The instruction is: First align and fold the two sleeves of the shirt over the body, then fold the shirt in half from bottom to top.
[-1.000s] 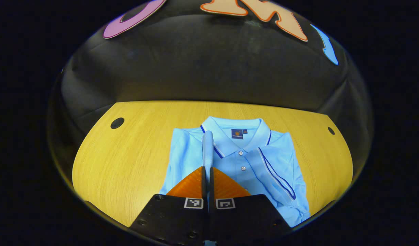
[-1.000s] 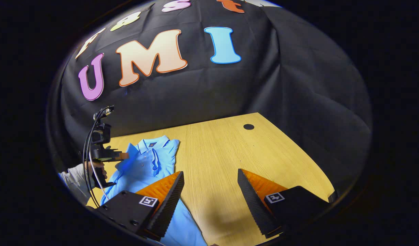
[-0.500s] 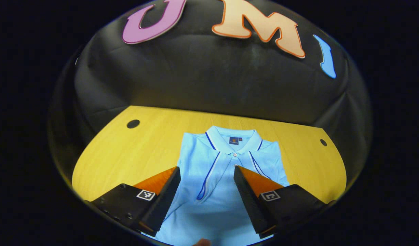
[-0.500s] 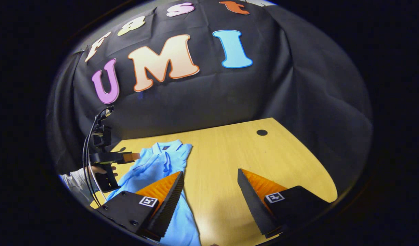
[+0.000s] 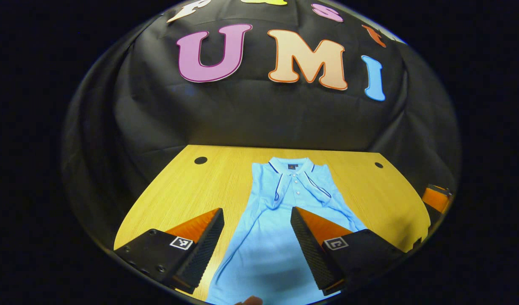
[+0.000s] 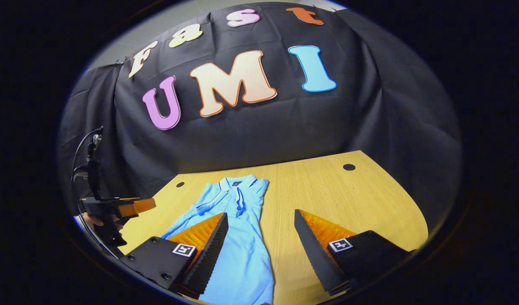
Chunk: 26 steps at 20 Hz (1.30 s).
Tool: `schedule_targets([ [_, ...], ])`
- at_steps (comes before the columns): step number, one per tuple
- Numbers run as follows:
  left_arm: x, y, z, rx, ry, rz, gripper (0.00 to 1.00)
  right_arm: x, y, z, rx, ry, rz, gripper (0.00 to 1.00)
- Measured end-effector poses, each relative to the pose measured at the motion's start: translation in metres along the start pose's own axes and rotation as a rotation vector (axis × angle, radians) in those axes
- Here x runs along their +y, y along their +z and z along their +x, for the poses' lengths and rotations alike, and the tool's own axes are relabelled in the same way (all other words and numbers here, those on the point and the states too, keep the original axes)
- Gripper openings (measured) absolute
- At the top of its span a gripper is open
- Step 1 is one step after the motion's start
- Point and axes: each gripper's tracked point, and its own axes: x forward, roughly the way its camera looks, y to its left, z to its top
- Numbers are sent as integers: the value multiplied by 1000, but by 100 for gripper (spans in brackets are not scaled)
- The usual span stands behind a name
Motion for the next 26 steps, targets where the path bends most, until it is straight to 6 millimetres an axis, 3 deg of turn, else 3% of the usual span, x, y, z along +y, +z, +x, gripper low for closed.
schedule_targets([
  [3,19,-41,-28,44,-12,34,96,16,-29,-22,34,-10,-13,98],
  [4,23,-56,-38,59,-19,42,97,18,-40,-29,46,-19,-28,93],
  [7,37,-99,-62,119,-30,68,96,30,-74,-49,87,-35,-44,98],
  [11,52,-151,-77,196,-39,83,96,29,-121,-67,156,-68,-66,98],
  [12,55,-162,-80,209,-43,94,96,26,-132,-72,181,-78,-67,94],
  [14,54,-183,-84,239,-56,111,96,22,-153,-78,218,-97,-68,98],
  [20,53,-223,-86,302,-74,106,95,16,-199,-90,311,-120,-91,98],
  [26,49,-229,-86,294,-83,131,95,15,-223,-88,371,-138,-112,98],
])
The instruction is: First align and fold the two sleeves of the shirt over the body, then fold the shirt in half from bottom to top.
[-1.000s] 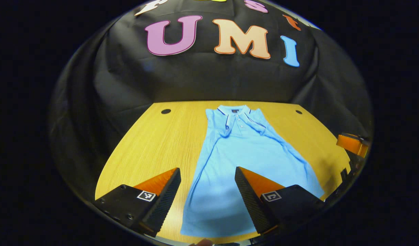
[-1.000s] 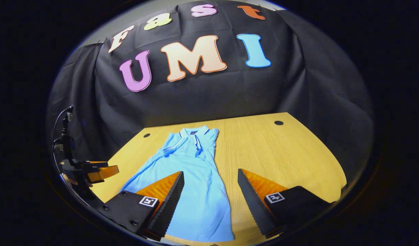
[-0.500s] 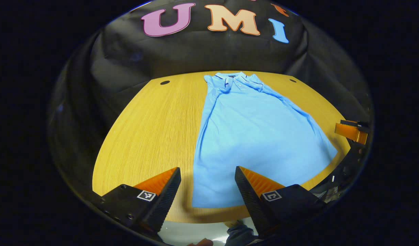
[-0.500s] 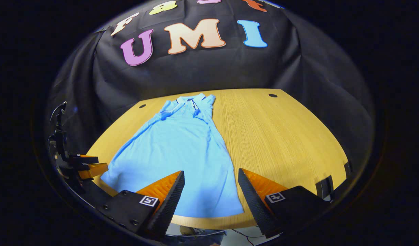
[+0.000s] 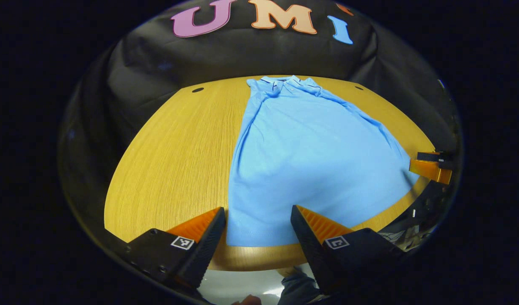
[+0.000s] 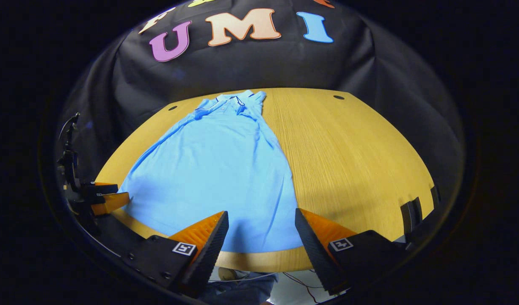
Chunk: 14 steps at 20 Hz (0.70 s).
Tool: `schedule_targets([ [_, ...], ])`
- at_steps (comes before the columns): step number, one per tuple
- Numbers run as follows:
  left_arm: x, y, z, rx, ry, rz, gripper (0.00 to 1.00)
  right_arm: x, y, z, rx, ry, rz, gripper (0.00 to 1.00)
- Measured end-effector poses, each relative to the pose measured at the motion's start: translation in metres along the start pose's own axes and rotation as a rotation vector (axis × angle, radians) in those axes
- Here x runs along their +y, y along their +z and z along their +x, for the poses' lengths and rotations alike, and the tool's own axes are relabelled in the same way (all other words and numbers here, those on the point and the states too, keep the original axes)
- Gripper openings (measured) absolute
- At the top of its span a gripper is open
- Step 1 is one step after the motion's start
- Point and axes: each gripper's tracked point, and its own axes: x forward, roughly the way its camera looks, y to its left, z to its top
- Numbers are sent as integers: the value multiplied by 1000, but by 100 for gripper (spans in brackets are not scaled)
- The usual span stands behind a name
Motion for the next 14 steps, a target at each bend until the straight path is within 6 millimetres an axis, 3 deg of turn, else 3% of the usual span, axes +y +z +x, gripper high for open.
schedule_targets([
  [5,-2,-1,1,-9,-10,-31,97,-6,-17,12,45,-50,-41,98],
  [7,-3,-2,1,-20,-12,-20,97,-6,-14,12,41,-54,-19,95],
  [9,-9,0,2,-49,-22,-23,97,-5,-13,13,49,-48,-21,99],
  [10,-12,0,3,-51,-29,-15,87,-1,-13,14,52,-37,-32,93],
  [11,-19,0,4,-63,-44,-5,82,2,-14,14,57,-27,-42,78],
  [12,-24,0,5,-60,-45,-2,67,6,-12,14,62,-17,-48,67],
  [13,-27,1,5,-61,-49,2,57,10,-12,15,65,-7,-56,49],
  [14,-32,1,4,-59,-58,3,44,12,-11,15,60,-2,-67,42],
])
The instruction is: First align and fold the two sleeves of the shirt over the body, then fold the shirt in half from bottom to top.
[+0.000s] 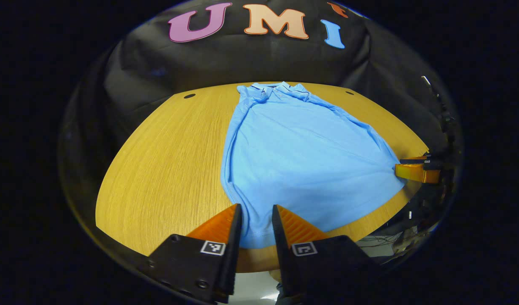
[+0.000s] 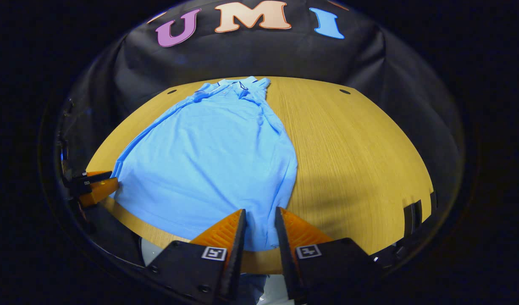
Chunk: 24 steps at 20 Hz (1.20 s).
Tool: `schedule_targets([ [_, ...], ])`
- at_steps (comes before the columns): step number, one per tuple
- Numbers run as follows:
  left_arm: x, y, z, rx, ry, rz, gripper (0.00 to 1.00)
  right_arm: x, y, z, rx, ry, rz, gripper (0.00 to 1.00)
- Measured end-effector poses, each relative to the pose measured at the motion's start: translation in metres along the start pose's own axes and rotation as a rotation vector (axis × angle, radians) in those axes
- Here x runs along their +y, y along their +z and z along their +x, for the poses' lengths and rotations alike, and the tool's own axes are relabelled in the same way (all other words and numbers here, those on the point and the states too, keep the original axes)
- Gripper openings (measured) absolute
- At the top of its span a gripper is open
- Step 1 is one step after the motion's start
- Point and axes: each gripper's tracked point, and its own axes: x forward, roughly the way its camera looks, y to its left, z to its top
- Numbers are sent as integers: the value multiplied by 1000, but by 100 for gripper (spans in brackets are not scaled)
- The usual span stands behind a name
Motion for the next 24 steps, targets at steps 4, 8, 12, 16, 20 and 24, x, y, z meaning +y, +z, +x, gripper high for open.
schedule_targets([
  [4,-5,3,3,3,8,-20,0,8,0,1,-4,5,-47,3],
  [8,-5,7,3,16,24,-108,0,15,4,0,-11,26,27,3],
  [12,-12,20,-4,-16,-15,-160,0,21,22,-7,-56,45,65,2],
  [16,-14,44,-13,-63,-43,-147,0,24,44,-14,-107,45,70,3],
  [20,-15,79,-21,-135,-58,-112,0,26,77,-22,-178,49,90,2],
  [24,-11,128,-23,-223,-84,-96,0,30,133,-34,-296,51,101,2],
])
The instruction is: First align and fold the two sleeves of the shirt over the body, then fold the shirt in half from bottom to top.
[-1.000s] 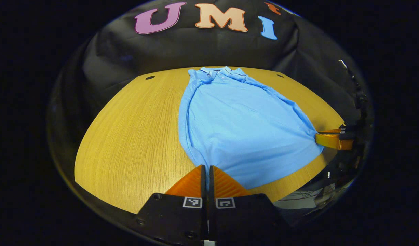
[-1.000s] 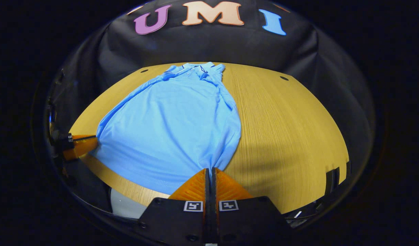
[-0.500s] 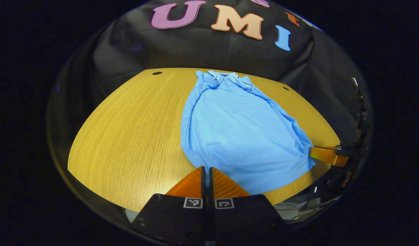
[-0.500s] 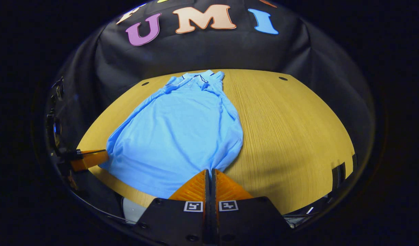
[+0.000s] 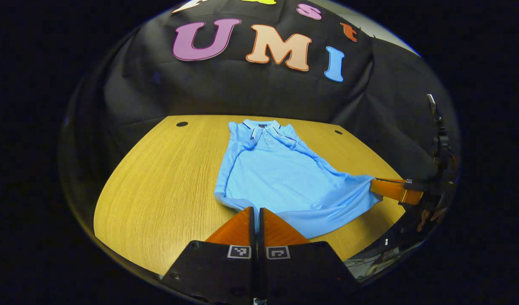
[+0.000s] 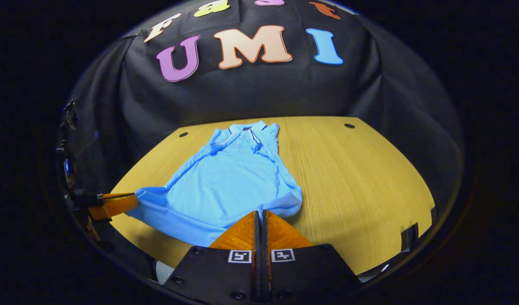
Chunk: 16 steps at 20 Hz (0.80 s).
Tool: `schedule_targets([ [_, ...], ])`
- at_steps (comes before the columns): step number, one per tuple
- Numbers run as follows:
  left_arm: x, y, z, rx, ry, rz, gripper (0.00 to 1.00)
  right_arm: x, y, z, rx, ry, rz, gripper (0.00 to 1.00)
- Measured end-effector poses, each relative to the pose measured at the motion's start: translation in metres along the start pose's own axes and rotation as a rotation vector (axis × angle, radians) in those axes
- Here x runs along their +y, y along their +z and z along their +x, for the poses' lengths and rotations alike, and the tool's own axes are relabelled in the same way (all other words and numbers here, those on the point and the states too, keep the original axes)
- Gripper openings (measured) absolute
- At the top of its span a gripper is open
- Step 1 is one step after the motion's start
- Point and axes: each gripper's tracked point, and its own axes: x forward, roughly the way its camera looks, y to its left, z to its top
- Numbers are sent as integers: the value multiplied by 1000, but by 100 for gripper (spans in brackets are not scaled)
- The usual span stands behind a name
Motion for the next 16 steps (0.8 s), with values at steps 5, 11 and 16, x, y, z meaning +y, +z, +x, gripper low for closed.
schedule_targets([
  [5,11,65,29,-81,4,7,0,4,79,28,-133,16,-15,2],
  [11,18,131,88,-136,33,-6,0,3,148,95,-186,68,8,2],
  [16,23,173,153,-150,41,-3,0,-6,191,159,-205,83,18,2],
])
